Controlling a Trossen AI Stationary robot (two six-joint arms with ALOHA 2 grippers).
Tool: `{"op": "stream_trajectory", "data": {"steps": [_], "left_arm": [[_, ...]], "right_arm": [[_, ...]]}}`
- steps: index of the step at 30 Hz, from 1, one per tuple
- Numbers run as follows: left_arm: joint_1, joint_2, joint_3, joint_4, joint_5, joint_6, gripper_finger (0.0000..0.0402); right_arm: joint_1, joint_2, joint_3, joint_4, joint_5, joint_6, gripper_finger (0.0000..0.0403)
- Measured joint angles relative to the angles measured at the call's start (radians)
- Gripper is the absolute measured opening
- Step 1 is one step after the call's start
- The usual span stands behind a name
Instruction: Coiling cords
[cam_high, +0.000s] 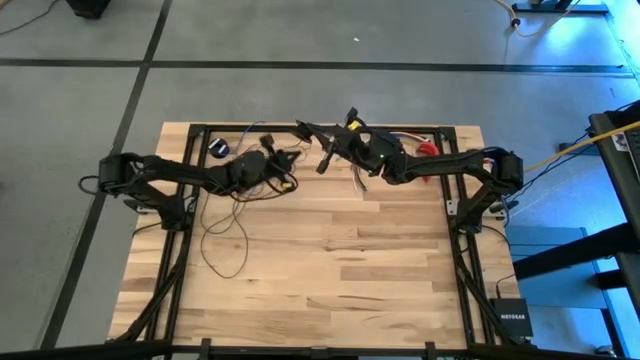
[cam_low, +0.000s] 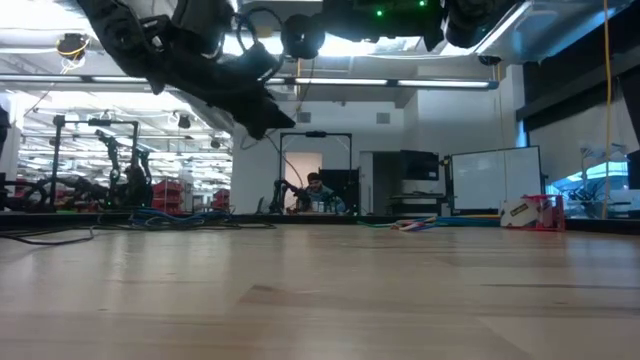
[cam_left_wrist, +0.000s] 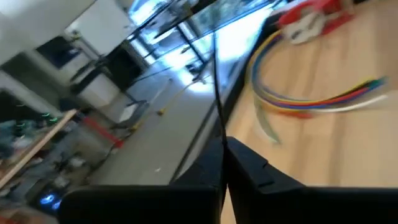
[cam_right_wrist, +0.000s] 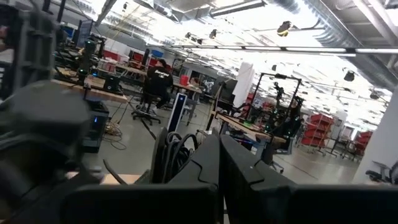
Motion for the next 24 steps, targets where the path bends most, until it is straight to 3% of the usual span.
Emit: {"op": "stream_trajectory", "data": {"steps": [11, 24], "left_arm": [[0.063, -0.213, 0.0, -0.121, -0.033, 0.098, 0.0003], [0.139, -0.502, 0.0, -0.252, -0.029, 0.044, 0.0006]], "right_arm": [[0.035, 0.0, 0.0, -0.007, 0.006, -0.106, 0.0005], [0.032, 0.0, 0.0, -0.05, 0.016, -0.156, 0.0005]]}}
